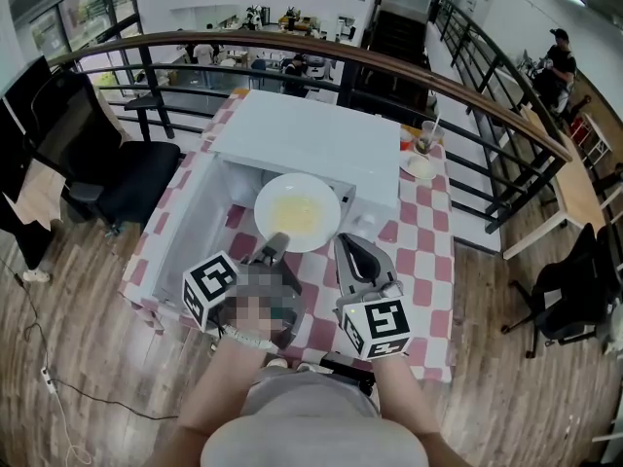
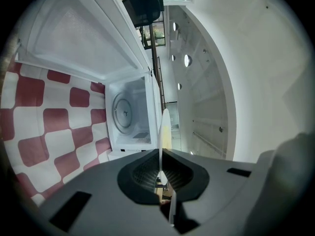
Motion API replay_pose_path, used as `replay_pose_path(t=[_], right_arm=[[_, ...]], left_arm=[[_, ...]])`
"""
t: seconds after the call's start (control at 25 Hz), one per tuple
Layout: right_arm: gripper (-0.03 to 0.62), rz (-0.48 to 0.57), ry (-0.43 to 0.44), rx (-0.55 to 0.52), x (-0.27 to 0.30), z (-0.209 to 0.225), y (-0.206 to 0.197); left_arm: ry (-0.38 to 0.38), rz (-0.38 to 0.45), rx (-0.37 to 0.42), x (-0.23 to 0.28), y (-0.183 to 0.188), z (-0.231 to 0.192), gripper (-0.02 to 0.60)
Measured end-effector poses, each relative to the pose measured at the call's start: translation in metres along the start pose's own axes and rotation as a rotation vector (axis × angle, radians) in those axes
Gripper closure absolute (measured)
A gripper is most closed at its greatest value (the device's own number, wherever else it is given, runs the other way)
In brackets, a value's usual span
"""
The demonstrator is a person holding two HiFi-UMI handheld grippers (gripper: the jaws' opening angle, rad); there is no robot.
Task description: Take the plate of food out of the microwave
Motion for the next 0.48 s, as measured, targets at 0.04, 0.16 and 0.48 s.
replay_pose_path(t=[0.04, 0.16, 0.48], right_arm=[[0.568, 0.004, -0.006, -0.002, -0.0002, 0.0007, 0.0008], [0.568, 0.010, -0.014, -0.003, 0.0003, 0.0020, 0.0019], [0.568, 0.014, -0.015, -0.002, 0.0021, 0.0003, 0.0036]], left_arm=[[0.003, 0.000, -0.001, 0.0000, 0.0000, -0.0007, 0.572], [0.006, -0.001, -0.006, 0.0001, 0.0004, -0.0020, 0.572], [-0.003, -0.006, -0.008, 0.0016, 0.0028, 0.0019, 0.572]])
Point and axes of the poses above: the fingertips, and each gripper's own axes: x forward along the fingers, z to its right, y out of its top, the point moved 5 cm from there along -x, backward along the fingers
